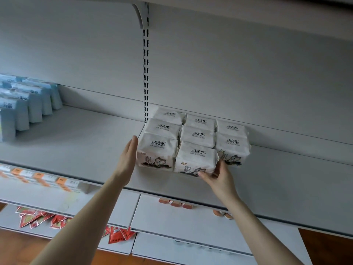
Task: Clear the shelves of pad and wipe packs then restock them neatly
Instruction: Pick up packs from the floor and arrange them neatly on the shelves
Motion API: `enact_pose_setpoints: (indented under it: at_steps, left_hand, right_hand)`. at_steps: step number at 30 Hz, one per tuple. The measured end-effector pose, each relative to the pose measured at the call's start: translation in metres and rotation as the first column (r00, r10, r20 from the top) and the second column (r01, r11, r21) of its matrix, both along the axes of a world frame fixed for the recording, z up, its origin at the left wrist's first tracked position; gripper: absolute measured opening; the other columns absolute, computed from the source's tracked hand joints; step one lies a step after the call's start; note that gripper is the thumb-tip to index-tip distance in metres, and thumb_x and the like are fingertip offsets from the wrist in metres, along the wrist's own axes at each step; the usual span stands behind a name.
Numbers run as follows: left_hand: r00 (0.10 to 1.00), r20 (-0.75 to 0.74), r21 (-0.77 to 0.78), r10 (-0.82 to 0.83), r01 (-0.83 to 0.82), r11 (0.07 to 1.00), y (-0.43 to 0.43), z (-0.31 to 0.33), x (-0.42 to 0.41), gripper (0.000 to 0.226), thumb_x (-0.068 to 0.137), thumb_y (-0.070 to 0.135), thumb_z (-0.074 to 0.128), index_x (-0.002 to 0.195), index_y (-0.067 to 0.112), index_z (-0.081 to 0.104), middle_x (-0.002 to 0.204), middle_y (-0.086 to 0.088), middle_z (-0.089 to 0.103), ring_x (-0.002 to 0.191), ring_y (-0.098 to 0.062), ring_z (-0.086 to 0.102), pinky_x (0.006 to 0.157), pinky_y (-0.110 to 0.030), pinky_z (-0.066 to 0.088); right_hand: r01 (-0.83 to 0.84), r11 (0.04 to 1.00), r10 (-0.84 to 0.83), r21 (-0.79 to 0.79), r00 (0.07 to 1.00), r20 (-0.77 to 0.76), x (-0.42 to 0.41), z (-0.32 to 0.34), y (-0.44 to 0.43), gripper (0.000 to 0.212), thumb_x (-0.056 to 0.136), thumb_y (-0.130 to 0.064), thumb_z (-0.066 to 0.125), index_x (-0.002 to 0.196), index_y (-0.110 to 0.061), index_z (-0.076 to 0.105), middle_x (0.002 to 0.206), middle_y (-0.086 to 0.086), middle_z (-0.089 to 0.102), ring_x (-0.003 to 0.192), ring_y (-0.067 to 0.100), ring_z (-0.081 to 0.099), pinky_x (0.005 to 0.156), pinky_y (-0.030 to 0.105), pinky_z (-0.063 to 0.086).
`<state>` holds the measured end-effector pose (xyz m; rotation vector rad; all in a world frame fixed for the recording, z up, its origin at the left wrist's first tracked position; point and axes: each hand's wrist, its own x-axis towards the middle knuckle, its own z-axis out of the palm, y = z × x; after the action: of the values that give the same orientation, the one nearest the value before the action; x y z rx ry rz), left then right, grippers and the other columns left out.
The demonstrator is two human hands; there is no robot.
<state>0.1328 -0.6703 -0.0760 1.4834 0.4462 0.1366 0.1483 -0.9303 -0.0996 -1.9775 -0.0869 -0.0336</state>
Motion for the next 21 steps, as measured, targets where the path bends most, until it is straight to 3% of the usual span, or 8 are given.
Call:
enact_pose_setpoints:
  at_steps: [2, 3, 7, 10, 12, 15, 18, 21]
  left_hand:
    - [0.997, 0.010, -0.050, -0.082, 0.082, 0.995, 0.000, 0.007, 0.006, 0.041, 0.100, 0.049, 0.019, 0.116, 0.031, 0.052, 0.114, 0.017, 0.061, 0.101, 0.000, 0.056, 0.094, -0.025, 0.036]
    - [0.992, 0.018, -0.055, -0.127, 0.128, 0.990, 0.001, 0.009, 0.010, 0.044, 0.100, 0.048, 0.016, 0.108, 0.033, 0.056, 0.104, 0.018, 0.065, 0.095, 0.001, 0.059, 0.087, -0.025, 0.041]
    - [0.982, 0.034, -0.073, -0.188, 0.190, 0.979, 0.003, 0.005, 0.021, 0.048, 0.101, 0.047, 0.013, 0.112, 0.032, 0.058, 0.108, 0.000, 0.067, 0.098, -0.014, 0.063, 0.085, -0.032, 0.048]
    - [0.983, 0.027, -0.079, -0.183, 0.184, 0.980, 0.000, 0.000, 0.025, 0.044, 0.102, 0.045, 0.015, 0.110, 0.036, 0.057, 0.108, 0.001, 0.066, 0.100, -0.018, 0.062, 0.087, -0.036, 0.048]
    - [0.985, 0.038, -0.090, -0.166, 0.169, 0.982, -0.003, 0.000, 0.026, 0.042, 0.102, 0.043, 0.015, 0.105, 0.040, 0.057, 0.103, 0.005, 0.066, 0.095, -0.014, 0.062, 0.080, -0.031, 0.049]
    - [0.989, 0.021, -0.100, -0.148, 0.150, 0.984, -0.005, 0.001, 0.026, 0.044, 0.102, 0.045, 0.013, 0.098, 0.043, 0.057, 0.097, 0.008, 0.066, 0.088, -0.009, 0.062, 0.075, -0.028, 0.048]
    - [0.990, 0.040, -0.107, -0.136, 0.139, 0.984, -0.004, -0.002, 0.023, 0.049, 0.100, 0.050, 0.012, 0.100, 0.037, 0.060, 0.099, 0.004, 0.068, 0.090, -0.011, 0.063, 0.082, -0.032, 0.049]
    - [0.997, 0.064, -0.097, -0.032, 0.039, 0.995, -0.006, -0.006, 0.016, 0.059, 0.101, 0.048, 0.015, 0.100, 0.013, 0.063, 0.092, -0.001, 0.064, 0.075, -0.004, 0.064, 0.073, -0.025, 0.050]
  right_hand:
    - [0.014, 1.000, -0.014, 0.004, 1.000, 0.005, 0.002, -0.002, 0.004, 0.041, 0.073, -0.006, 0.077, 0.097, -0.024, 0.049, 0.092, -0.013, 0.064, 0.085, -0.001, 0.061, 0.072, 0.009, 0.047]
    - [0.019, 1.000, -0.019, 0.006, 1.000, 0.005, 0.003, -0.002, 0.006, 0.039, 0.073, -0.006, 0.077, 0.097, -0.021, 0.049, 0.091, -0.012, 0.064, 0.084, 0.000, 0.062, 0.072, 0.011, 0.048]
    - [0.039, 0.999, -0.039, 0.011, 0.999, -0.004, 0.003, -0.005, 0.009, 0.036, 0.076, -0.005, 0.074, 0.092, -0.024, 0.048, 0.090, -0.010, 0.064, 0.083, 0.004, 0.062, 0.074, 0.016, 0.048]
    - [0.051, 0.998, -0.050, 0.029, 0.999, -0.007, 0.002, -0.004, 0.011, 0.037, 0.078, -0.002, 0.072, 0.089, -0.026, 0.047, 0.088, -0.011, 0.062, 0.082, -0.001, 0.060, 0.070, 0.009, 0.047]
    - [0.056, 0.998, -0.056, 0.038, 0.998, -0.010, 0.002, -0.005, 0.012, 0.036, 0.078, 0.000, 0.071, 0.091, -0.024, 0.047, 0.088, -0.011, 0.062, 0.082, -0.002, 0.059, 0.069, 0.006, 0.046]
    - [0.058, 0.998, -0.057, 0.035, 0.998, -0.019, 0.001, -0.005, 0.012, 0.037, 0.077, -0.001, 0.072, 0.092, -0.025, 0.048, 0.088, -0.010, 0.063, 0.082, 0.001, 0.061, 0.071, 0.010, 0.048]
    - [0.086, 0.996, -0.085, 0.018, 0.995, -0.052, -0.005, -0.008, 0.010, 0.040, 0.075, -0.006, 0.076, 0.100, -0.025, 0.052, 0.094, -0.009, 0.066, 0.085, 0.001, 0.063, 0.076, 0.018, 0.049]
    - [0.179, 0.983, -0.181, -0.033, 0.981, -0.070, -0.018, -0.010, 0.010, 0.046, 0.074, -0.018, 0.078, 0.114, -0.011, 0.055, 0.105, 0.000, 0.065, 0.095, 0.009, 0.061, 0.086, 0.028, 0.047]
